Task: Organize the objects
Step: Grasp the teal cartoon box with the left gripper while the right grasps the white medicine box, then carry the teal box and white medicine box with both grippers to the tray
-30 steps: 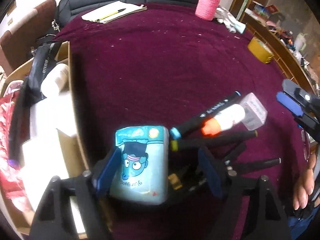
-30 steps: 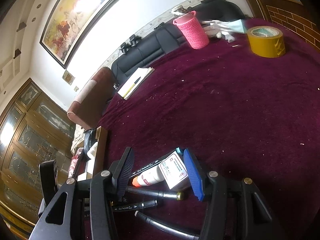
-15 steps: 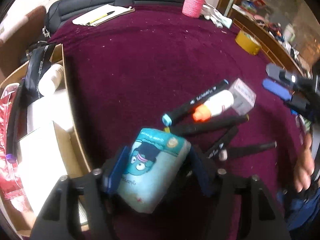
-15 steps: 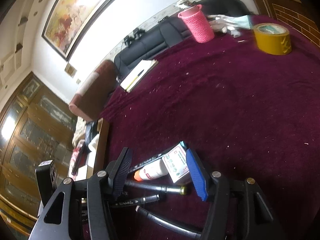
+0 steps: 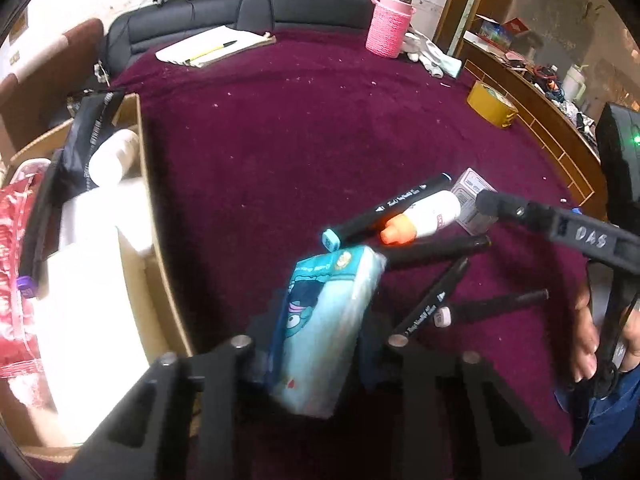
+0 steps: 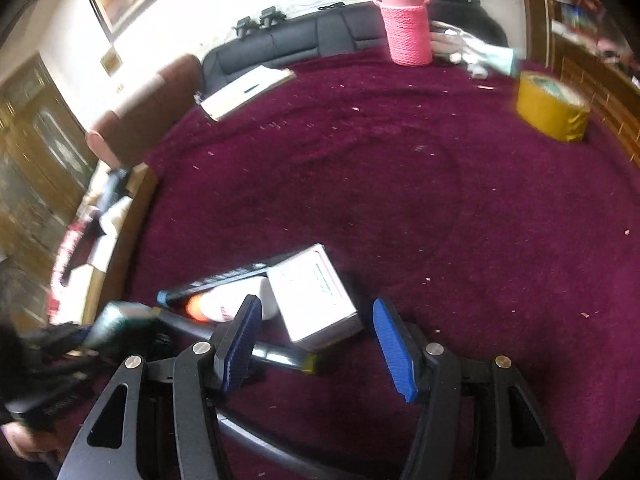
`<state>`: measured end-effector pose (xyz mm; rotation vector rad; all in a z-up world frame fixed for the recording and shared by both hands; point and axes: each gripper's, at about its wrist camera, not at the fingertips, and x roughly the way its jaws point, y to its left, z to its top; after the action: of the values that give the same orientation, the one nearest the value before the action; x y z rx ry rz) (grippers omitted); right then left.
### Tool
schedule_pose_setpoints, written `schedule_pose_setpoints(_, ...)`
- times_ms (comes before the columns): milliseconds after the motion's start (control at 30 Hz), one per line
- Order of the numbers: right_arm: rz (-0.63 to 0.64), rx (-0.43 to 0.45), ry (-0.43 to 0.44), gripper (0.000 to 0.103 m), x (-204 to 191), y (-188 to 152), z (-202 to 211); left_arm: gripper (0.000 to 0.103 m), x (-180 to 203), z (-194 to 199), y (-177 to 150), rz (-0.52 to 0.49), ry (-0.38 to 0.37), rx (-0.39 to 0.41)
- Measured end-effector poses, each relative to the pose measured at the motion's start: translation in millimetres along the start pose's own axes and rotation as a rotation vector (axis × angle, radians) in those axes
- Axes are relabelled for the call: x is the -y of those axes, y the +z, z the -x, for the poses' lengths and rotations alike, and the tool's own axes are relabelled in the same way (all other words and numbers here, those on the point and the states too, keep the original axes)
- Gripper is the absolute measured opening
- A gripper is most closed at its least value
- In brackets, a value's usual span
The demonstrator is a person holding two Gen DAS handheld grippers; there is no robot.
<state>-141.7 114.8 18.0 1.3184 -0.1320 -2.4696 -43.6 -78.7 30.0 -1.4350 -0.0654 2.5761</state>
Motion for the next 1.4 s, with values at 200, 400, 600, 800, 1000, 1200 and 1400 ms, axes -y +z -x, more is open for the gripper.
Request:
schedule_pose_setpoints(200,0.024,0.005,-0.035,0.039,1.4,-2.6,0.2,0.017,-2.0,7.4,-3.7,0.027,0.029,0.046)
schedule_pose_setpoints(400,-0.020,0.047,0.022,0.039,2.2,-0.2,13.7,0.016,-5.0,22.3,-3.6,0.062,0.014,0.093)
schedule_pose_setpoints(600,-0.021,0.069,0.053,0.039,-2.4,0.8,19.5,0.016,-7.4,32.0,-5.1,0.112,-0.040,0.124)
schedule_pose_setpoints(800,-0.030,0.086,0.083,0.039,-3.6,1.3,22.1,0.016,-12.6,43.3,-11.8,0.156,-0.084,0.150)
schedule_pose_setpoints(1000,-0.035,0.097,0.107,0.039,-8.4,-0.1,23.6,0.017,-25.4,66.3,-16.8,0.192,-0.104,0.196)
schedule_pose_setpoints(1200,-0.025,0.095,0.152,0.039,-22.7,-4.5,27.8,0.017,-42.5,86.2,-27.6,0.222,-0.103,0.234)
schedule_pose_setpoints(1400,0.026,0.057,0.222,0.039,-55.9,-11.0,30.3,0.017,-74.3,109.9,-42.5,0.287,-0.093,0.278)
